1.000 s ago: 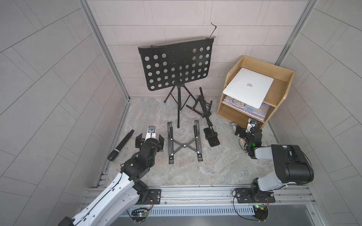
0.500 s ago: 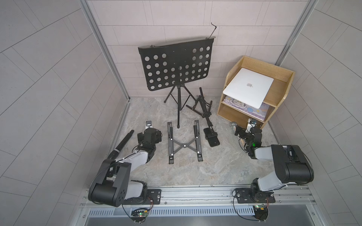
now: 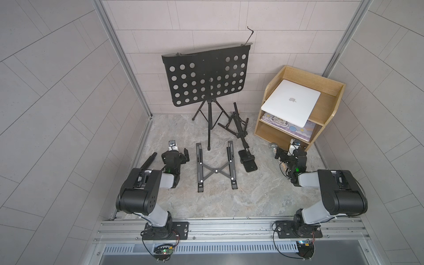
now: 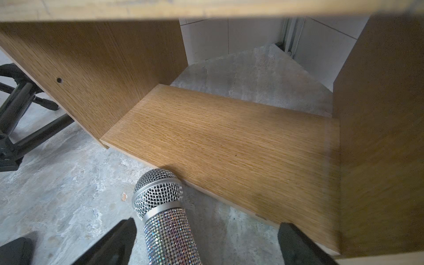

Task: Close the laptop lid and set it aside
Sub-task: Reset both arms

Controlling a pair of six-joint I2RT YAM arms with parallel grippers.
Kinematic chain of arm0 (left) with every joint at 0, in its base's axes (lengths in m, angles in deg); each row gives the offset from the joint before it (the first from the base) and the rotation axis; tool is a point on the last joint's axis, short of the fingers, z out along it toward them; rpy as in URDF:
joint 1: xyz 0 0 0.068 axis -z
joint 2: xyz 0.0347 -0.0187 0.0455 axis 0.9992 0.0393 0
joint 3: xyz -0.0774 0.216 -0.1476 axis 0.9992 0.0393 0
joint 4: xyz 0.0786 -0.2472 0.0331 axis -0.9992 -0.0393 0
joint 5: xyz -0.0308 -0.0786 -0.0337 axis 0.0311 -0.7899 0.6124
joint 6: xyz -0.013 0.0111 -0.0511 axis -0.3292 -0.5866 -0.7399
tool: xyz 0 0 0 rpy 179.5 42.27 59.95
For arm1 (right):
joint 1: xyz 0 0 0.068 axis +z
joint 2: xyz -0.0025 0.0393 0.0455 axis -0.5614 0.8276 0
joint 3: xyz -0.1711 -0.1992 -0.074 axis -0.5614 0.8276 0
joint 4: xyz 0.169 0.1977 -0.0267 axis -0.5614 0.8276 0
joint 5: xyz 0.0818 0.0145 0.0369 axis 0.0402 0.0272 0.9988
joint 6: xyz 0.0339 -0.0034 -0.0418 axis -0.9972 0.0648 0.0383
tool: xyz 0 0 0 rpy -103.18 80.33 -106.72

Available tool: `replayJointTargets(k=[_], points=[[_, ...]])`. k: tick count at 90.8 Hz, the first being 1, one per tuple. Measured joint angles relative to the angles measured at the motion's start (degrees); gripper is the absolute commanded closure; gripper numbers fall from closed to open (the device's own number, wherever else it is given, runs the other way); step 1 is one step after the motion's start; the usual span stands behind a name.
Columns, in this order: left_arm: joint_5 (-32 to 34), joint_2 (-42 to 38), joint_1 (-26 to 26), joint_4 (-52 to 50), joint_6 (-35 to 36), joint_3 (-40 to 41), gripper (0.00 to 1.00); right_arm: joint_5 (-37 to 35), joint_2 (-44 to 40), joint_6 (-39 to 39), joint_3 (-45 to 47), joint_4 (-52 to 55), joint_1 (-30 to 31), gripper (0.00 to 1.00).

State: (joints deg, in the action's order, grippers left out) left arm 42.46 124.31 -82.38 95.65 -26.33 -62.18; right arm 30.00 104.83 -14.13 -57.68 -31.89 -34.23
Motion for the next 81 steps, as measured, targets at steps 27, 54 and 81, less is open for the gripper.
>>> replayJointTargets(k=[27,54,81], points=[[0.0,0.0,0.0,0.5,-0.2,0.0,0.0,0.7,-0.9,0.2,5.9,-8.7,0.0,0.0],[0.0,0.0,0.0,0.5,-0.2,0.0,0.0,0.5,0.4,0.3,13.9,-23.9,0.2,0.0],[-0.1,0.0,0.0,0.5,-0.3,0.0,0.0,-0.2,1.1,0.9,14.8,-29.4,0.6,0.0]])
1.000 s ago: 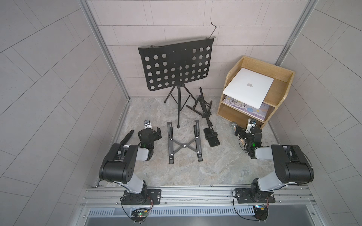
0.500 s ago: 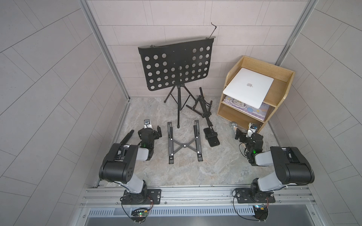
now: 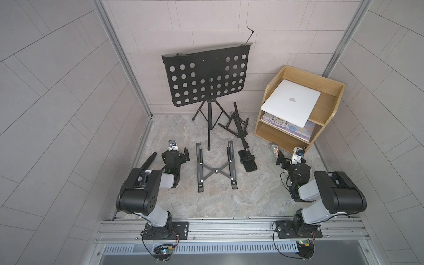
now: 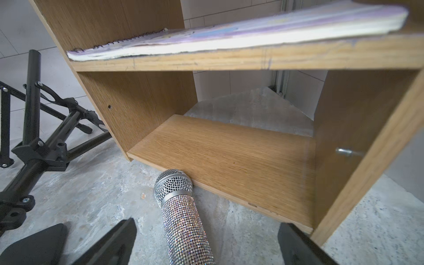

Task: Close the laptop lid and set it aside
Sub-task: Reset both arms

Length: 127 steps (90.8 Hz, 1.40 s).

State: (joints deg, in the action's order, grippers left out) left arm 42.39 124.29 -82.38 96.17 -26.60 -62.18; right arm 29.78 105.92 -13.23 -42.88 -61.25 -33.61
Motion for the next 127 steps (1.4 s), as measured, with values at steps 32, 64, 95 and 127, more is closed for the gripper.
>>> replayJointTargets(k=[32,64,95,127], points=[[0.0,0.0,0.0,0.0,-0.1,0.0,0.0,-0.5,0.0,0.4,0.0,-0.9,0.6,0.0],[-0.2,0.0,0.0,0.0,-0.1,0.0,0.0,-0.5,0.0,0.5,0.0,-0.9,0.6,0.0],[-0.2,0.0,0.0,0.0,-0.1,0.0,0.0,-0.5,0.0,0.7,0.0,-0.9,0.7,0.0],[-0.2,0.0,0.0,0.0,-0.1,0.0,0.0,-0.5,0.2,2.2,0.0,-0.9,1.9,0.0]])
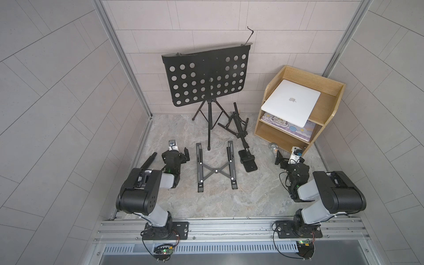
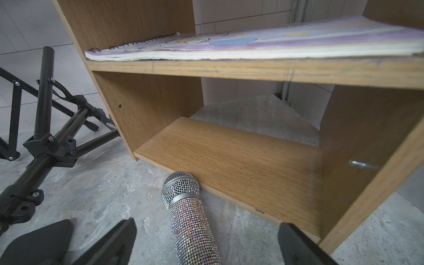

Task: Close the laptop lid and set it aside
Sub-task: Reset both arms

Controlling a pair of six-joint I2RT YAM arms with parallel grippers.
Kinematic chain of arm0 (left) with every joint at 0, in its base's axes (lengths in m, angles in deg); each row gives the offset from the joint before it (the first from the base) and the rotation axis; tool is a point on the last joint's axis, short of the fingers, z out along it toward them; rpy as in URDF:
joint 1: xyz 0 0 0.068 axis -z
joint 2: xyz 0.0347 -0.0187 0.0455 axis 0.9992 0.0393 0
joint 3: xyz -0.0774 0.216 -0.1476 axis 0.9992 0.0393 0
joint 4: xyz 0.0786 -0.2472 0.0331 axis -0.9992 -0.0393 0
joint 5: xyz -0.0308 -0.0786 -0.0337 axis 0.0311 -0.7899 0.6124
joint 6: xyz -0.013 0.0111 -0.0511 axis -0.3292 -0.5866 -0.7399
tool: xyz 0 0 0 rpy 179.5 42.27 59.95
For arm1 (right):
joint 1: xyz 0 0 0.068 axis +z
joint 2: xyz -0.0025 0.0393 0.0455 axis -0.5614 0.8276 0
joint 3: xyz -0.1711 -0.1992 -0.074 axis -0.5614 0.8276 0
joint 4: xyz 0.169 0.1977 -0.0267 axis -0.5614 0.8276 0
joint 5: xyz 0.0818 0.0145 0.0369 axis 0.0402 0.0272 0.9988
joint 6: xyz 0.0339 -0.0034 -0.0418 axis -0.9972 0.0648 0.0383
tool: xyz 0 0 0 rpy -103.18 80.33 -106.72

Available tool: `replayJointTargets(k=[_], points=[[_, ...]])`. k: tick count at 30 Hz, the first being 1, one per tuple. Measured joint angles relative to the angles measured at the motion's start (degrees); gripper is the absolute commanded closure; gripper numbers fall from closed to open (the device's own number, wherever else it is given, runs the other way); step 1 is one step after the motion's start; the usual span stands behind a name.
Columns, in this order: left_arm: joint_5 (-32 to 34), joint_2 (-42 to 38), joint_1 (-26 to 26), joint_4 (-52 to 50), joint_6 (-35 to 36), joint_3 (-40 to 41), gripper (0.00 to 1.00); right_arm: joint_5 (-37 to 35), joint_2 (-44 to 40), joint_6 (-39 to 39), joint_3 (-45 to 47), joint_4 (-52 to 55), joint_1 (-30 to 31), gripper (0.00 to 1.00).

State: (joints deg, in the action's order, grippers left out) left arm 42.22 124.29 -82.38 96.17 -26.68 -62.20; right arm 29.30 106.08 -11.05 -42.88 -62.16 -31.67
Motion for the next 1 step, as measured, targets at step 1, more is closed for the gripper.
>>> replayJointTargets(k=[1], points=[[0.0,0.0,0.0,0.0,0.0,0.0,0.0,0.0,0.0,0.1,0.0,0.0,0.1,0.0]])
